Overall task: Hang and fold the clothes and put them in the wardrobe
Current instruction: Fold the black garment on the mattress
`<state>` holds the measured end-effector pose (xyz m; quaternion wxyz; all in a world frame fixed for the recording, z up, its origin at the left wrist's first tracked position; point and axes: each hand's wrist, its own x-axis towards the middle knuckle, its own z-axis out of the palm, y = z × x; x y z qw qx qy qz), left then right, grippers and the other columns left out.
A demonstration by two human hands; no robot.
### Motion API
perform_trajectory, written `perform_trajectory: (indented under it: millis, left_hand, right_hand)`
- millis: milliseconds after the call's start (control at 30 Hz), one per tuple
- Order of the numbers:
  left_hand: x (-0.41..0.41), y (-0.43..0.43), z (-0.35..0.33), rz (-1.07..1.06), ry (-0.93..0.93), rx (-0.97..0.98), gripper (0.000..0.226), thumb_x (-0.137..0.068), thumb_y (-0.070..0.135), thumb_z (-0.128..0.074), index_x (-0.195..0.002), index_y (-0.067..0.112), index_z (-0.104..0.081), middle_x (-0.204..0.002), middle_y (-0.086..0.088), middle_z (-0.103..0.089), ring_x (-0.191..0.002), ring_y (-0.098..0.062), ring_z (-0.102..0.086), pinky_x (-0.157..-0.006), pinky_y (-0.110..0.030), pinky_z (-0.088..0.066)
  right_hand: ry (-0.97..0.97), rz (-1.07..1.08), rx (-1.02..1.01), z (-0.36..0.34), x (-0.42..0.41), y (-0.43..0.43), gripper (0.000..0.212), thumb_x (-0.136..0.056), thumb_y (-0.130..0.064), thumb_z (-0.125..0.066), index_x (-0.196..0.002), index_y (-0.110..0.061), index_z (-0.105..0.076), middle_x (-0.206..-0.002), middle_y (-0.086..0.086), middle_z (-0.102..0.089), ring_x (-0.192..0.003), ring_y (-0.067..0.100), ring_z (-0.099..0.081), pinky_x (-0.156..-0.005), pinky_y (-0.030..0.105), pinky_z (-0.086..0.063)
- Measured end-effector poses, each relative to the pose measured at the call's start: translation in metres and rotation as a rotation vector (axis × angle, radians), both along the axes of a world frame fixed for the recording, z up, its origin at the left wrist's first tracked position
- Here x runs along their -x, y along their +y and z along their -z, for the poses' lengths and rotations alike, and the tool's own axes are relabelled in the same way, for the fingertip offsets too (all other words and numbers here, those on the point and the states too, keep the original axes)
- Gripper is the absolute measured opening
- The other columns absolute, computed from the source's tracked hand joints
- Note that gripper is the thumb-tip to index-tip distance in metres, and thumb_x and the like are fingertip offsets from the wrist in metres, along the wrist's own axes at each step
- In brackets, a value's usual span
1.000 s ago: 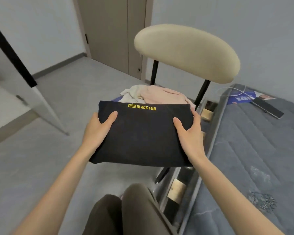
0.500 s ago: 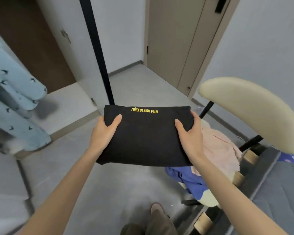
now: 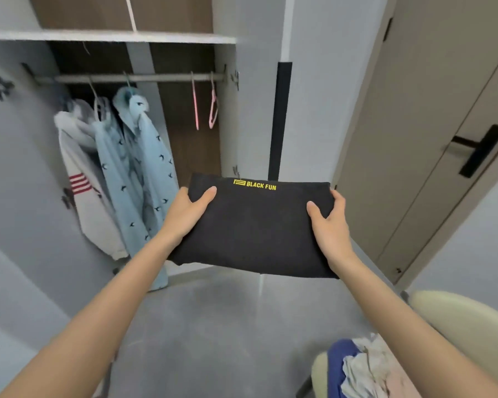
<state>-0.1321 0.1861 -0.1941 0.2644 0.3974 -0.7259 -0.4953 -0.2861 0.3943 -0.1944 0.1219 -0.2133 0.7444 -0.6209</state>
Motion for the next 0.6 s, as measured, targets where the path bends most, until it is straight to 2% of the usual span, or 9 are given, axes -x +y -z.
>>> perform_trajectory:
  millis: [67,133,367,467,567,600]
  left_hand:
    - [-0.005,-0.012,-0.030,-0.052,0.033,0.037,0.038,-0.081,0.060,-0.059,-0.099,0.027,-0.058,-0.095,0.011,-0.064,-0.086,-0.006,-0.062,-0.072,-0.023,-0.048]
    - [-0.010,-0.030,-0.052,-0.099,0.065,0.064,0.036,-0.083,0.056,-0.058,-0.100,0.024,-0.056,-0.095,0.010,-0.063,-0.086,-0.007,-0.061,-0.066,-0.021,-0.043]
    - [-0.028,-0.096,-0.110,-0.230,0.164,0.119,0.045,-0.085,0.053,-0.058,-0.110,0.016,-0.053,-0.097,0.008,-0.061,-0.083,-0.005,-0.058,-0.062,-0.019,-0.040]
    - [-0.033,-0.136,-0.134,-0.245,0.198,0.146,0.052,-0.083,0.055,-0.059,-0.116,0.014,-0.055,-0.103,0.003,-0.065,-0.091,-0.012,-0.062,-0.066,-0.021,-0.044]
    - [-0.035,-0.181,-0.156,-0.284,0.214,0.178,0.042,-0.087,0.049,-0.058,-0.110,0.014,-0.052,-0.092,0.008,-0.058,-0.079,-0.004,-0.055,-0.059,-0.017,-0.038]
    - [-0.035,-0.196,-0.163,-0.282,0.222,0.186,0.042,-0.087,0.049,-0.058,-0.110,0.014,-0.052,-0.094,0.006,-0.059,-0.079,-0.005,-0.055,-0.059,-0.017,-0.038]
  right_hand:
    - [0.026,-0.060,0.022,-0.026,0.007,-0.022,0.054,-0.097,-0.031,-0.048,-0.145,-0.031,-0.022,-0.122,-0.015,-0.051,-0.109,0.012,-0.054,-0.095,0.029,-0.042]
    - [0.063,-0.124,0.036,-0.051,0.012,-0.046,0.054,-0.097,-0.032,-0.048,-0.145,-0.031,-0.022,-0.124,-0.016,-0.051,-0.114,0.014,-0.054,-0.099,0.033,-0.043]
    - [0.192,-0.260,0.074,-0.121,0.019,-0.135,0.057,-0.096,-0.036,-0.046,-0.145,-0.034,-0.017,-0.134,-0.008,-0.050,-0.113,0.019,-0.054,-0.101,0.041,-0.044]
    - [0.222,-0.300,0.089,-0.147,0.016,-0.178,0.058,-0.098,-0.035,-0.044,-0.147,-0.034,-0.013,-0.126,-0.009,-0.051,-0.104,0.018,-0.056,-0.093,0.036,-0.047]
    - [0.223,-0.329,0.133,-0.167,0.016,-0.227,0.057,-0.099,-0.032,-0.044,-0.147,-0.032,-0.013,-0.129,-0.005,-0.050,-0.105,0.020,-0.058,-0.094,0.042,-0.049]
    - [0.224,-0.328,0.137,-0.173,0.016,-0.244,0.057,-0.099,-0.032,-0.044,-0.146,-0.031,-0.013,-0.129,-0.005,-0.050,-0.107,0.021,-0.058,-0.096,0.044,-0.049]
